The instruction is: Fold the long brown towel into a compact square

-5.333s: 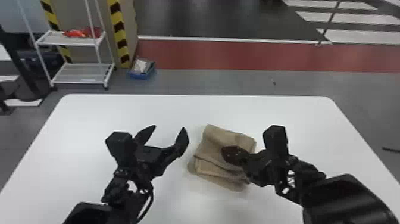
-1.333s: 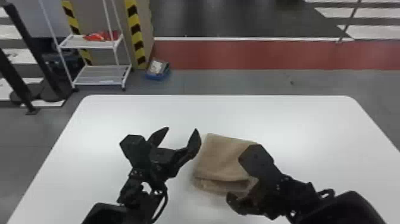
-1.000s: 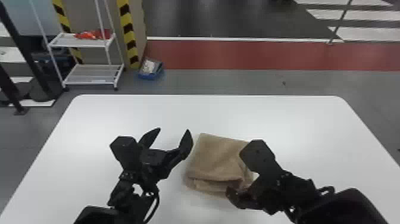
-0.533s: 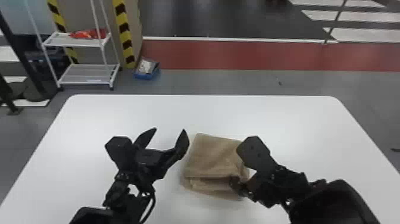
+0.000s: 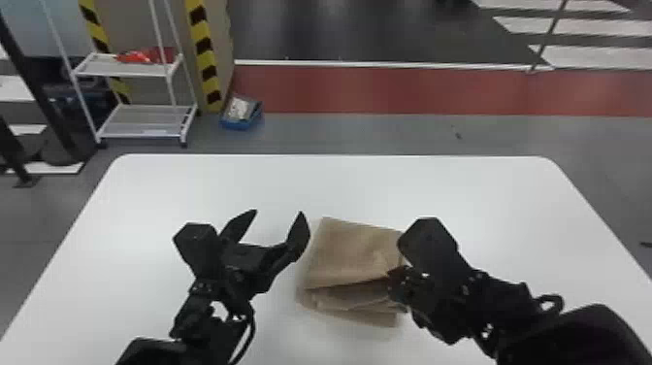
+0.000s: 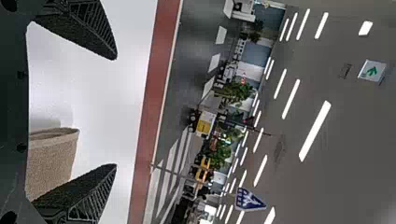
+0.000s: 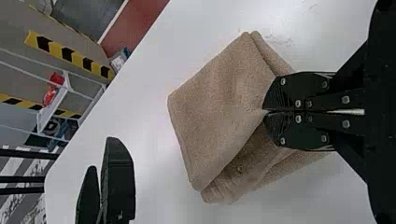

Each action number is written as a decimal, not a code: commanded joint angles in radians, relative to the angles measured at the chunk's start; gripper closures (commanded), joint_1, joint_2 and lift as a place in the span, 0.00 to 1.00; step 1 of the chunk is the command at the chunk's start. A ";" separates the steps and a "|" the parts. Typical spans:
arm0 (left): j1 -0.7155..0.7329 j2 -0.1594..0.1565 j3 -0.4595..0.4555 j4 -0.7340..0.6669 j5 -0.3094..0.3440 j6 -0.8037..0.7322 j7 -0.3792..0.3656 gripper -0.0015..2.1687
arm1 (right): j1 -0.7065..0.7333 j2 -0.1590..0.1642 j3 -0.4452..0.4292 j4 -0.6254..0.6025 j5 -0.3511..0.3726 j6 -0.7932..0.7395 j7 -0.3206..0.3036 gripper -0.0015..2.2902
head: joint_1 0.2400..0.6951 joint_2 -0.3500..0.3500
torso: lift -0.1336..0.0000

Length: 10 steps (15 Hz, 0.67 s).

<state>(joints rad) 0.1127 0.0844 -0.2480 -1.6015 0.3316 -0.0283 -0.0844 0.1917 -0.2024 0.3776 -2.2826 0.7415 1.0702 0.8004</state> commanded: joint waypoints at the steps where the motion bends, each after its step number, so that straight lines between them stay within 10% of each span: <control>1: 0.004 0.000 0.003 -0.002 0.000 -0.003 0.000 0.02 | 0.012 -0.009 0.011 -0.018 0.041 0.006 0.028 0.72 | 1.00 0.45 | 0.24; 8: 0.005 0.000 0.007 0.000 0.000 -0.003 0.000 0.02 | 0.025 -0.032 0.032 -0.048 0.188 0.064 0.203 0.72 | 1.00 0.44 | 0.24; 10: 0.005 0.000 0.007 0.002 0.001 -0.003 0.000 0.02 | 0.035 -0.041 0.034 -0.048 0.220 0.064 0.250 0.52 | 1.00 0.44 | 0.24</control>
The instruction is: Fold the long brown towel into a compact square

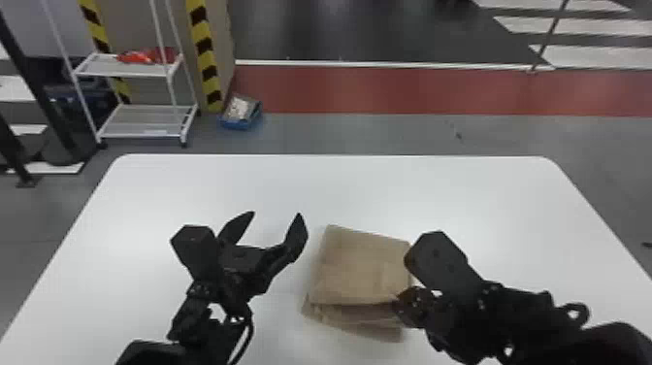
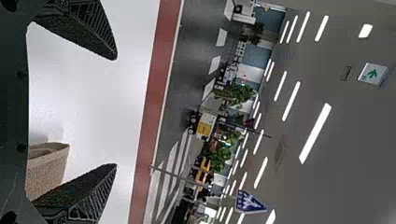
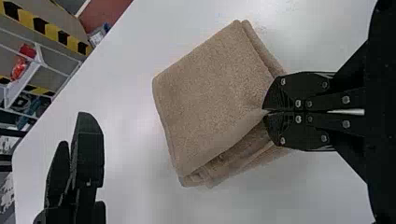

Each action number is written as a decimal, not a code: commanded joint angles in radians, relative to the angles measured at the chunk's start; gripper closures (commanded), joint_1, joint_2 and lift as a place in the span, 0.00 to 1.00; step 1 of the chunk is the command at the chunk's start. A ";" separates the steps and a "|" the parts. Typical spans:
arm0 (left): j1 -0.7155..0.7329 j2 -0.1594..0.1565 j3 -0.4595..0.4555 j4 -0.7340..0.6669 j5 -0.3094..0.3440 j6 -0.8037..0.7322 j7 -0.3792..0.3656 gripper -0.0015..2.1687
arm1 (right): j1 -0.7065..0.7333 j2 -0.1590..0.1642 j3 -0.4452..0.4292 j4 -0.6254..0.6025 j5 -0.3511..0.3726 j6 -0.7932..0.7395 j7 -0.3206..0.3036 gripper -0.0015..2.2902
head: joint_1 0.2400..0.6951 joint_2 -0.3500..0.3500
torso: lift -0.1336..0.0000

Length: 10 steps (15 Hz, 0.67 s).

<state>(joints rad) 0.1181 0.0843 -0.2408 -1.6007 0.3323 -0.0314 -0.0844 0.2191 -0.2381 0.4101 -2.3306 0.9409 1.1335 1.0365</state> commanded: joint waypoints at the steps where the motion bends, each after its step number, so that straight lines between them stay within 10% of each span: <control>1: 0.000 0.000 0.002 0.001 0.001 0.000 0.000 0.02 | 0.012 -0.010 -0.004 -0.007 0.024 0.004 0.034 0.29 | 1.00 0.43 | 0.24; 3: 0.000 0.000 0.002 -0.001 0.001 0.000 0.000 0.02 | 0.023 -0.017 -0.021 -0.024 0.022 0.010 0.043 0.01 | 1.00 0.43 | 0.24; 6: 0.000 -0.001 0.000 -0.002 0.001 0.000 0.000 0.02 | 0.025 -0.017 -0.065 -0.069 -0.086 0.010 0.034 0.01 | 1.00 0.42 | 0.24; 10: 0.008 0.000 0.000 -0.010 -0.001 0.000 0.000 0.02 | -0.017 0.022 -0.111 0.014 -0.217 0.004 -0.151 0.03 | 1.00 0.41 | 0.24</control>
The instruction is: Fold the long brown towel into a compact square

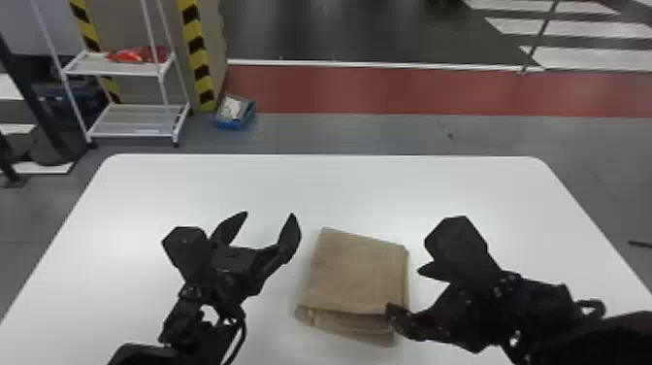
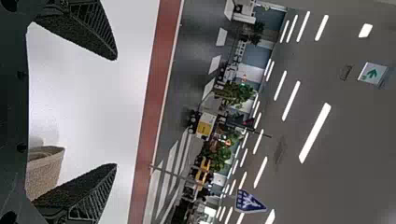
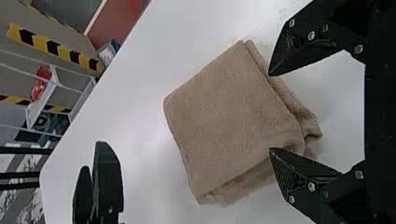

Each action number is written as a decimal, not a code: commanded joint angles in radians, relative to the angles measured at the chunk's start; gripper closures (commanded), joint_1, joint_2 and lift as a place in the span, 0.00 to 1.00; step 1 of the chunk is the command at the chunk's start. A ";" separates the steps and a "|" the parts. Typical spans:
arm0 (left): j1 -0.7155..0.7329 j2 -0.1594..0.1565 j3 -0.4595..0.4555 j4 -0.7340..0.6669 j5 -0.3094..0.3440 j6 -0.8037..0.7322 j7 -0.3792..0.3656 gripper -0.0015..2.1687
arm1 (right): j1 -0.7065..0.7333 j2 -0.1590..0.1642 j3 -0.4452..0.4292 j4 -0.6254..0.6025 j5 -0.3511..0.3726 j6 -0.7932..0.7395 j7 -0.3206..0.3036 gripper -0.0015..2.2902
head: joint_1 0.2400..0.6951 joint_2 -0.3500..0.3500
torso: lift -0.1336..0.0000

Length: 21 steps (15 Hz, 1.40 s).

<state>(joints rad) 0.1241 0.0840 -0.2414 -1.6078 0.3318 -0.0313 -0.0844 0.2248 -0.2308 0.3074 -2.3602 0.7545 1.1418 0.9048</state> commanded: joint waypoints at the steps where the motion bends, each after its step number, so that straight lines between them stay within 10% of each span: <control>1: 0.003 0.000 0.001 -0.004 -0.001 0.000 0.000 0.02 | -0.028 0.015 -0.008 0.072 -0.032 -0.007 -0.041 0.04 | 1.00 0.40 | 0.24; 9: 0.003 0.002 -0.001 -0.007 -0.001 0.000 0.000 0.02 | -0.045 0.015 -0.011 0.200 -0.007 -0.026 -0.081 0.04 | 1.00 0.36 | 0.24; 14: 0.006 0.000 0.001 -0.007 -0.001 0.000 0.000 0.02 | -0.105 0.054 -0.099 0.168 -0.165 -0.041 -0.227 0.04 | 1.00 0.34 | 0.24; 21: 0.005 0.000 0.004 -0.007 -0.001 0.000 0.000 0.02 | -0.257 0.082 -0.100 0.492 -0.195 -0.152 -0.300 0.04 | 1.00 0.34 | 0.24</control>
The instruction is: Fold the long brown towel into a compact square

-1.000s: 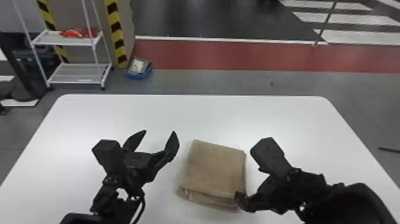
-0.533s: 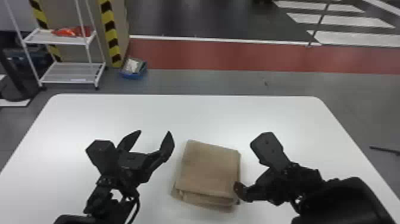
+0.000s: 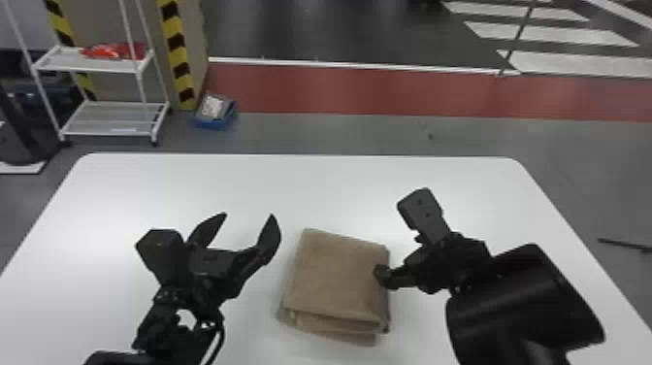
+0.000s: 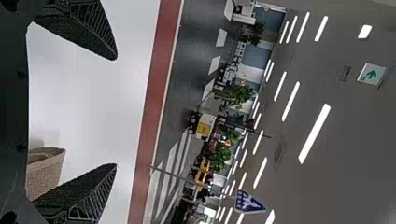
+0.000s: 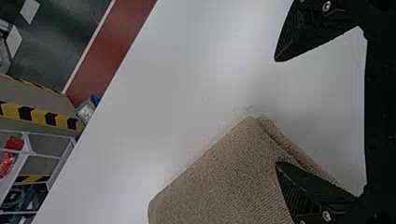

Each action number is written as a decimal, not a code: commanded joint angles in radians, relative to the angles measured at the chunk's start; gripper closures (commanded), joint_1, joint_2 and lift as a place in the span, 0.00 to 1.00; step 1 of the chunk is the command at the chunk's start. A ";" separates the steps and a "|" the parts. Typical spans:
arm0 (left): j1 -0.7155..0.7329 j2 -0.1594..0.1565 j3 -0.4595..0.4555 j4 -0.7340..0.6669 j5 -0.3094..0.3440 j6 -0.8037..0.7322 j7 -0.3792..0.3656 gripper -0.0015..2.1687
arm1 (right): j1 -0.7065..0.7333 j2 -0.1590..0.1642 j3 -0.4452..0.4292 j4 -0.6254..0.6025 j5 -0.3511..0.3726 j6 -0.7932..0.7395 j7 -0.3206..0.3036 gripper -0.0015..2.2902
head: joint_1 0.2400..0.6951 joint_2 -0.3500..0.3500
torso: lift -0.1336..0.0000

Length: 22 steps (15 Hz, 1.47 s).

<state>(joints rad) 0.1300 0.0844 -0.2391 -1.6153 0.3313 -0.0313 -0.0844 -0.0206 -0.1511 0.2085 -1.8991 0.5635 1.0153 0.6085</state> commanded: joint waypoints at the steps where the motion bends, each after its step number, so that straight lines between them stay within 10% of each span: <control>1: -0.001 0.000 0.003 0.000 0.000 0.000 0.000 0.02 | -0.001 0.002 -0.011 0.011 -0.014 -0.031 -0.006 0.04 | 1.00 0.34 | 0.24; 5: -0.001 0.001 0.006 0.000 0.002 0.000 0.000 0.02 | 0.085 -0.004 -0.075 -0.187 -0.042 0.003 0.079 0.12 | 1.00 0.35 | 0.24; 8: -0.001 0.000 0.006 0.000 0.000 0.000 0.000 0.02 | 0.145 -0.021 -0.112 -0.225 -0.019 -0.007 0.211 0.91 | 1.00 0.35 | 0.24; 9: -0.001 0.000 0.006 0.002 0.000 0.000 0.000 0.02 | 0.174 -0.035 -0.110 -0.248 -0.011 -0.013 0.263 0.96 | 1.00 0.35 | 0.24; 16: 0.008 0.000 0.014 -0.003 0.002 -0.006 0.000 0.03 | 0.387 -0.084 -0.126 -0.468 -0.020 -0.154 0.609 0.99 | 1.00 0.43 | 0.24; 22: 0.010 0.000 0.014 -0.003 0.000 -0.009 0.000 0.03 | 0.304 -0.114 0.003 -0.273 0.101 -0.114 0.629 0.99 | 1.00 0.44 | 0.24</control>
<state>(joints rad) 0.1390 0.0843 -0.2267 -1.6183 0.3317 -0.0405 -0.0843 0.3118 -0.2648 0.1850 -2.2233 0.6475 0.8849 1.2366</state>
